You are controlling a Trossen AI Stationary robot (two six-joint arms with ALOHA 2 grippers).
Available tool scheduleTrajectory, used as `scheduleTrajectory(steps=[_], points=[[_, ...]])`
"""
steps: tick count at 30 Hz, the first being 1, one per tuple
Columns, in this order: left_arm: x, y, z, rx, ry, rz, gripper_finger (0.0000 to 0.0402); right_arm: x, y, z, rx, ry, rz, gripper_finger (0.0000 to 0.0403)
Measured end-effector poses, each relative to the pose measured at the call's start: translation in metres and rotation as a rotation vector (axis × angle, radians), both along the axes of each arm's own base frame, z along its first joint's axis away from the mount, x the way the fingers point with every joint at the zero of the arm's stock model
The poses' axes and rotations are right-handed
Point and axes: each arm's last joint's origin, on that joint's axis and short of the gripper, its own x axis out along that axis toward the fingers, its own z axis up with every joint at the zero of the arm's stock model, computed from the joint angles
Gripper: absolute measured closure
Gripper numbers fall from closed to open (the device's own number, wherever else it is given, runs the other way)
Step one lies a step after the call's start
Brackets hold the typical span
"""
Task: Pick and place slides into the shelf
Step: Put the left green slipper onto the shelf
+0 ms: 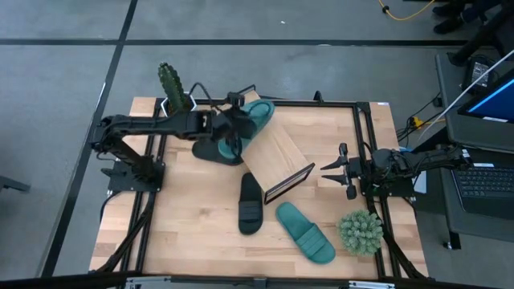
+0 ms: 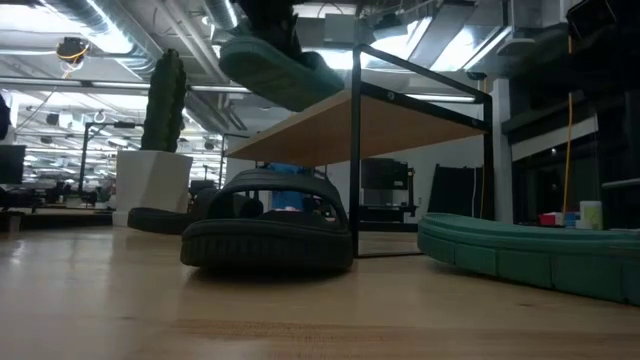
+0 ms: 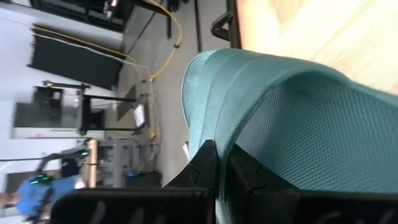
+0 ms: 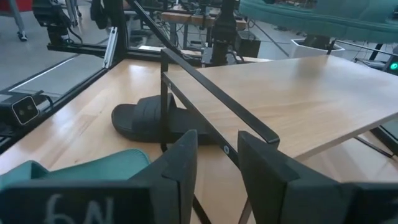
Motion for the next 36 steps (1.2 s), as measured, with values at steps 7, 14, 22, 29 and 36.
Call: scheduleTrajectory(steps=[7, 14, 22, 29, 36], points=[[-0.002, 0.03, 0.004, -0.013, -0.013, -0.054, 0.0399, 0.0, 0.0, 0.0, -0.045, -0.008, 0.006, 0.0286], [-0.006, 0.056, 0.002, -0.044, -0.022, -0.141, 0.0399, 0.0, 0.0, 0.001, -0.044, -0.009, 0.006, 0.0286], [-0.011, 0.079, -0.02, -0.048, -0.018, -0.198, 0.0399, 0.0, 0.0, 0.001, -0.044, -0.012, 0.005, 0.0286], [-0.017, 0.085, -0.039, -0.044, 0.034, -0.176, 0.0399, 0.0, 0.0, 0.002, -0.042, -0.021, 0.005, 0.0286], [-0.016, 0.085, -0.039, -0.04, 0.033, -0.173, 0.0399, 0.0, 0.0, 0.002, -0.018, -0.02, 0.001, 0.0286]])
